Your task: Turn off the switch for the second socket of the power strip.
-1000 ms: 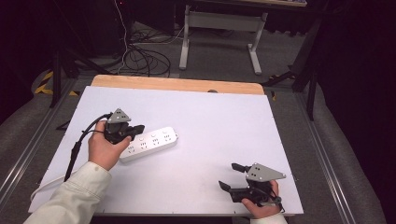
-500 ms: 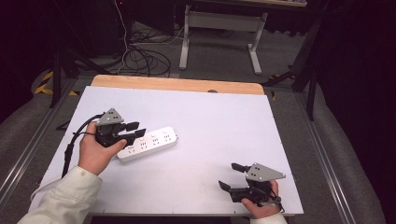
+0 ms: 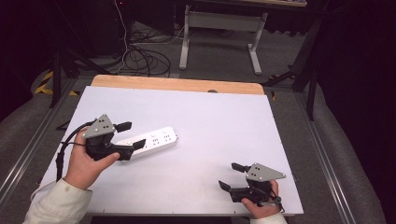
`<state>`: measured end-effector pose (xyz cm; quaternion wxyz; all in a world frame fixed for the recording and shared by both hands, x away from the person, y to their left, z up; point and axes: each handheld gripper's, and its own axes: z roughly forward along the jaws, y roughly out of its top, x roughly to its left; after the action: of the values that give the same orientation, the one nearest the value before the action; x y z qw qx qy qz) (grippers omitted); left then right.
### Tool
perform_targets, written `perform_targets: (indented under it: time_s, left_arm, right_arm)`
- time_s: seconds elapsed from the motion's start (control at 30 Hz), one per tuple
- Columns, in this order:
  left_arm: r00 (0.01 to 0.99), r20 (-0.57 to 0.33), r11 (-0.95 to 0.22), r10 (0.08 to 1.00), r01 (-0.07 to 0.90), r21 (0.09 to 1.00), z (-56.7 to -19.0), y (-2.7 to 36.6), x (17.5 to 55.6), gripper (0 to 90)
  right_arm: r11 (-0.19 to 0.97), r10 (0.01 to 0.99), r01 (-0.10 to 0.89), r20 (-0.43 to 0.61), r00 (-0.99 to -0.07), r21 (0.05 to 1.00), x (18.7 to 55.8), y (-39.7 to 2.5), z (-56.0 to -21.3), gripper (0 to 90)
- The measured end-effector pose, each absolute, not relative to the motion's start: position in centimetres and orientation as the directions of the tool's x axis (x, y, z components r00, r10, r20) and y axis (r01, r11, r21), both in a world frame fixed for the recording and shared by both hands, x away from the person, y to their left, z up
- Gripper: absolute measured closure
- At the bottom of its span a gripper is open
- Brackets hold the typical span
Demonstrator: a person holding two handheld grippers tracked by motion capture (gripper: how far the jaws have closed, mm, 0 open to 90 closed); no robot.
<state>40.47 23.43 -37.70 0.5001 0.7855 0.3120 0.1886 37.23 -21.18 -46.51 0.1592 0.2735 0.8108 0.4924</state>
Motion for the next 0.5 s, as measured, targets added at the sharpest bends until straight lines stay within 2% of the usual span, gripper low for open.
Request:
perform_targets:
  time_s: [0.2,0.5]
  left_arm:
    - [0.763,-0.062,-0.258,0.644,0.292,0.921,-38.4,23.8,38.9,16.3]
    - [0.786,-0.008,-0.301,0.618,0.245,0.922,-40.2,25.1,37.0,11.4]
  right_arm:
    - [0.366,0.601,0.286,0.01,-0.799,0.886,37.2,-21.2,-46.5,22.8]
    - [0.357,0.595,0.28,0.014,-0.804,0.891,37.1,-21.2,-46.4,22.8]
